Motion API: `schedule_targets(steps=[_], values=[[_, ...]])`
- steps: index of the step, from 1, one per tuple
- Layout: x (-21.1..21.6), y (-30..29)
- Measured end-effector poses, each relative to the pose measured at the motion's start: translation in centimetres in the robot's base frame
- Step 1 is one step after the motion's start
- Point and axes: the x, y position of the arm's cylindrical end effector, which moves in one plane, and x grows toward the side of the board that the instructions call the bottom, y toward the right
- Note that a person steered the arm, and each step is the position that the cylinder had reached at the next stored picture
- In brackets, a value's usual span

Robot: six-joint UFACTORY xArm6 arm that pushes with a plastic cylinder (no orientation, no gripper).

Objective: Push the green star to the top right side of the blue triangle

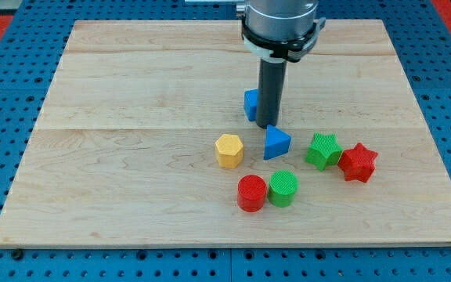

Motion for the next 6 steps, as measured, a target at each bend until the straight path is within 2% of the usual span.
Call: schedule_targets(steps=[1,2,3,4,5,6], values=[[-0.3,5.8],[-3.6,12.0],[-0.8,17.3],[6.0,18.9],[12.3,14.9],[8.9,5.4]])
